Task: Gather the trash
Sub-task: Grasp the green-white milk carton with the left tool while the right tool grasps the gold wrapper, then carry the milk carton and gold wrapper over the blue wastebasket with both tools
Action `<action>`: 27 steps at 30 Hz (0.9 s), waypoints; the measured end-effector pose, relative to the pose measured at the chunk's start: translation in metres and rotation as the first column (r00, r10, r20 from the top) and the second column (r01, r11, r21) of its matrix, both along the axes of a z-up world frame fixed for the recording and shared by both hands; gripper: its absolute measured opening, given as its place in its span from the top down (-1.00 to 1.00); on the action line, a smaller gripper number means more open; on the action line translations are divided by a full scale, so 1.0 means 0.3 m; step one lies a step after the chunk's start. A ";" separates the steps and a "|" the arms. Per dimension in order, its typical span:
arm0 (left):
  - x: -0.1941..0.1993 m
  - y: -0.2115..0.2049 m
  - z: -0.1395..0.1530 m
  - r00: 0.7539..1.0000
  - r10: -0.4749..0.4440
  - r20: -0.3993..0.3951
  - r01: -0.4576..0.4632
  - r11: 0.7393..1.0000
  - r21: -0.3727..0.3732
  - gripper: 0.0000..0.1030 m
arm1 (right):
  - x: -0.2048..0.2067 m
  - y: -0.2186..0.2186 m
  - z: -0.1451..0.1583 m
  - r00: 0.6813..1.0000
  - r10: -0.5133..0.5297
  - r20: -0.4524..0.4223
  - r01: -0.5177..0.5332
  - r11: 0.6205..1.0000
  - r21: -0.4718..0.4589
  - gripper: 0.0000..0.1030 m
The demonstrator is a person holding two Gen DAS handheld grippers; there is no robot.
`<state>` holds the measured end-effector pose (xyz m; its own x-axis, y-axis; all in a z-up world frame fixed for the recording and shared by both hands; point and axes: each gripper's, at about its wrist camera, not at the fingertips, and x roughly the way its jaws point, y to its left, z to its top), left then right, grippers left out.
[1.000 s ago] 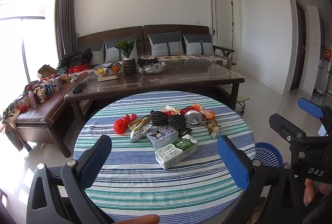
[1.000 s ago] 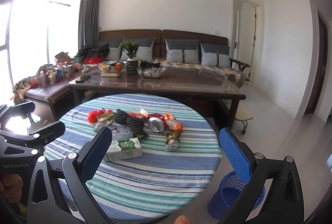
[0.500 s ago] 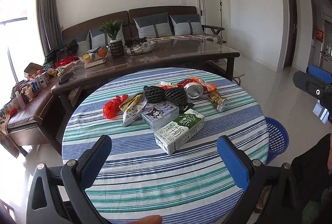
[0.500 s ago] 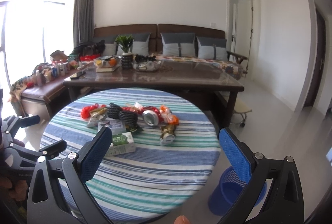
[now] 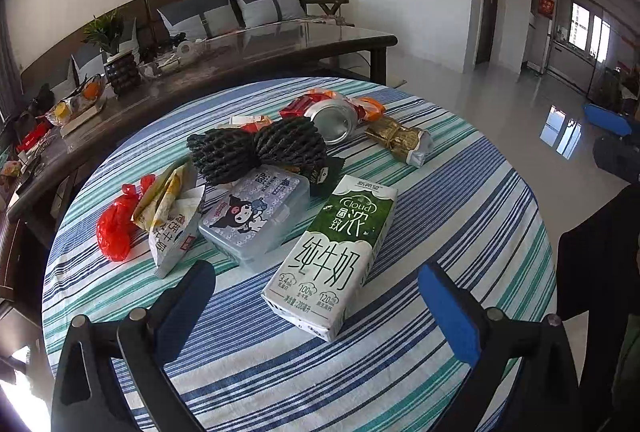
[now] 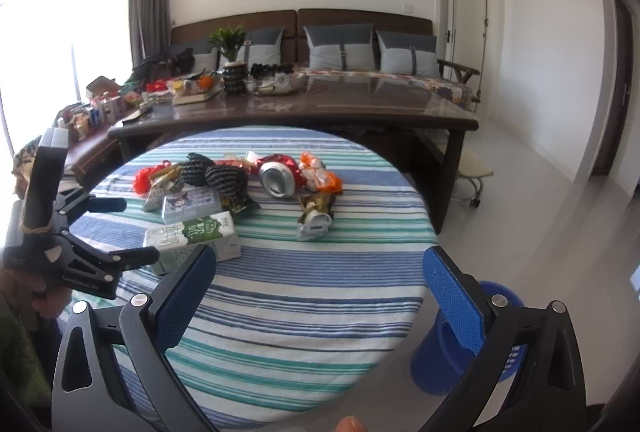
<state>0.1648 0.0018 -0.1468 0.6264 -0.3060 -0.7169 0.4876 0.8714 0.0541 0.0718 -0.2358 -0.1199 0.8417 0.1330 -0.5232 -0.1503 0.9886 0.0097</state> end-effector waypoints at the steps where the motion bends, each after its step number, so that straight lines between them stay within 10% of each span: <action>1: 0.021 -0.005 -0.013 1.000 -0.012 -0.008 0.012 1.000 0.005 -1.00 | 0.020 -0.007 -0.018 1.000 0.007 -0.018 -0.006 1.000 0.010 -0.99; 13: 0.123 -0.070 -0.109 0.992 -0.116 -0.042 0.118 0.992 0.053 -1.00 | 0.492 -0.027 -0.205 0.944 0.134 -0.303 -0.105 0.988 0.108 -0.95; 18: 0.122 -0.081 -0.100 0.991 -0.132 -0.037 0.134 0.990 0.047 -0.69 | 0.668 0.009 -0.269 0.889 0.166 -0.427 -0.117 0.983 0.138 -0.64; 20: 0.124 -0.083 -0.105 0.988 -0.140 -0.063 0.142 0.989 0.035 -0.12 | 0.691 0.008 -0.295 0.868 0.169 -0.467 -0.111 0.983 0.149 -0.33; 22: 0.118 -0.083 -0.108 0.990 -0.122 -0.063 0.125 0.992 0.036 -0.13 | 0.678 0.005 -0.288 0.872 0.170 -0.460 -0.126 0.984 0.126 0.21; 27: 0.077 -0.064 -0.096 0.995 0.020 -0.100 -0.020 1.000 0.005 -0.12 | 0.580 -0.016 -0.242 0.880 0.191 -0.436 -0.165 0.981 0.097 0.23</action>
